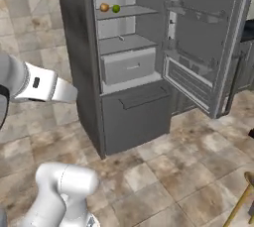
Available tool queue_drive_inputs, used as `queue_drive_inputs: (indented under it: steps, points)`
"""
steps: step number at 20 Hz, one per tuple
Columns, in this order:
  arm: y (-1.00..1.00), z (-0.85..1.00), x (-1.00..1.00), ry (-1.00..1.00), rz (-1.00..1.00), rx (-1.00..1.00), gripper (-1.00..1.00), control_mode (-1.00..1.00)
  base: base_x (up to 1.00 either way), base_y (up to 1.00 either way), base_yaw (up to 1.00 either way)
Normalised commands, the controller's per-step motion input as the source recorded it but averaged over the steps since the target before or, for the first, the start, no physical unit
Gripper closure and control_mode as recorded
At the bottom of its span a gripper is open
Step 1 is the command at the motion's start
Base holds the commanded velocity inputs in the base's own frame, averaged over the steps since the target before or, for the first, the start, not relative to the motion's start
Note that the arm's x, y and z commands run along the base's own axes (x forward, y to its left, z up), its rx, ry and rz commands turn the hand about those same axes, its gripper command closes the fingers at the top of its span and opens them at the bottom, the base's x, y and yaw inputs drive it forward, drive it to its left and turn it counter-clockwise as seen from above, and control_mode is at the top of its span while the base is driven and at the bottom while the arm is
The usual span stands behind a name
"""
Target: Transport the steak and lime to the fridge. Place the steak on the rack containing meat and place the lime on the rack containing the vegetable, ensuring meats and vegetables are on different racks.
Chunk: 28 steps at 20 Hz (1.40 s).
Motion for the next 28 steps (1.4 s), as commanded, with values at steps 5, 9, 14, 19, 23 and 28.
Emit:
queue_drive_inputs:
  steps: [5, 9, 14, 19, 23, 28]
  points:
    - [0.0, 0.0, 0.0, 0.0, 0.0, 0.0, -1.0, 1.0, -0.02, 0.52, -0.94]
    - [0.0, 0.0, 0.0, 0.0, 0.0, 0.0, -1.0, 1.0, -0.08, 0.09, -0.89]
    - [0.0, 0.0, 0.0, 0.0, 0.0, 0.0, -1.0, 1.0, 0.4, -0.66, -0.53]
    - [0.0, 0.0, 0.0, 0.0, 0.0, 0.0, -1.0, 1.0, 0.69, -0.12, -0.42]
    - [0.0, 0.0, 0.0, 0.0, 0.0, 0.0, -1.0, 1.0, 0.78, 0.38, -0.53]
    - [0.0, 0.0, 0.0, 0.0, 0.0, 0.0, -1.0, 1.0, 0.91, 0.28, -0.51]
